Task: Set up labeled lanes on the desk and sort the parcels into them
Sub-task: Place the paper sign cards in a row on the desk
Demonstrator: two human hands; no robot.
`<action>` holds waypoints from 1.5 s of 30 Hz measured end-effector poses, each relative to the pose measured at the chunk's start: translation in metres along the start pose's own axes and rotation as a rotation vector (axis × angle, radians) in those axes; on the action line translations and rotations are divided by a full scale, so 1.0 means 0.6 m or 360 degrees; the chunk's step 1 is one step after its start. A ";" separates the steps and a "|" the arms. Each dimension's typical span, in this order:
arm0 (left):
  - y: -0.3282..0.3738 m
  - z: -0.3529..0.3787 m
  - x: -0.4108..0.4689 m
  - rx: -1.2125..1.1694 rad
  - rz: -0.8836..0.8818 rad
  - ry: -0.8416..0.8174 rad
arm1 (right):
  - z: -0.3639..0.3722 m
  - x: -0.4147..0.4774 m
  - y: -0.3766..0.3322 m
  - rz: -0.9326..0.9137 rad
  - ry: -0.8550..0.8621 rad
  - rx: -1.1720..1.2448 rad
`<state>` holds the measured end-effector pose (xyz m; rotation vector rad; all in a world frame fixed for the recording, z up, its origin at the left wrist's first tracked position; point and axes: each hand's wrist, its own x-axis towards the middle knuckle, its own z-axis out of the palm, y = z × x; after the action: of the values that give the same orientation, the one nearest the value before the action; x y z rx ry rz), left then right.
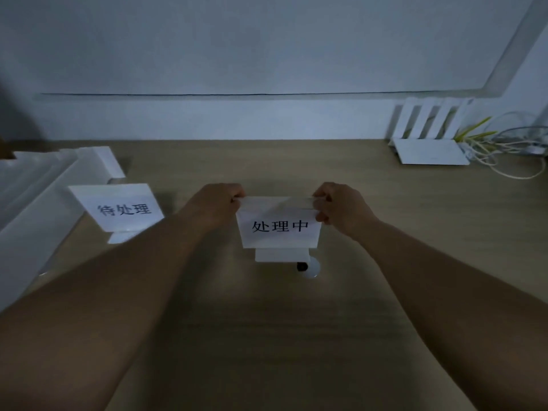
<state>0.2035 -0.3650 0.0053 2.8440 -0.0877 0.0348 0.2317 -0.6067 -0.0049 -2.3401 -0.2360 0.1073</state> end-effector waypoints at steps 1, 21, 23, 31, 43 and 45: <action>0.000 0.006 0.020 0.0005 0.0003 0.0016 | -0.001 0.018 0.007 -0.0011 0.0009 -0.0006; -0.082 0.037 0.109 -0.0049 -0.0105 0.0076 | 0.069 0.141 0.009 -0.0067 0.0017 0.0074; -0.076 0.034 0.102 -0.0090 -0.0140 0.0053 | 0.063 0.136 0.004 -0.0043 0.0020 0.0054; -0.070 -0.048 0.003 -0.0148 -0.0282 0.0193 | 0.020 0.062 -0.066 -0.0072 0.0129 0.0023; -0.169 -0.200 -0.339 -0.0175 -0.0361 0.0216 | 0.058 -0.196 -0.272 -0.0262 0.0030 0.0004; -0.209 -0.223 -0.414 -0.0140 -0.0456 0.0218 | 0.094 -0.242 -0.314 -0.0303 -0.0026 0.0031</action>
<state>-0.0385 -0.1918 0.0884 2.7287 0.3382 0.1598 0.0554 -0.4673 0.0904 -2.2853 -0.4618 0.0350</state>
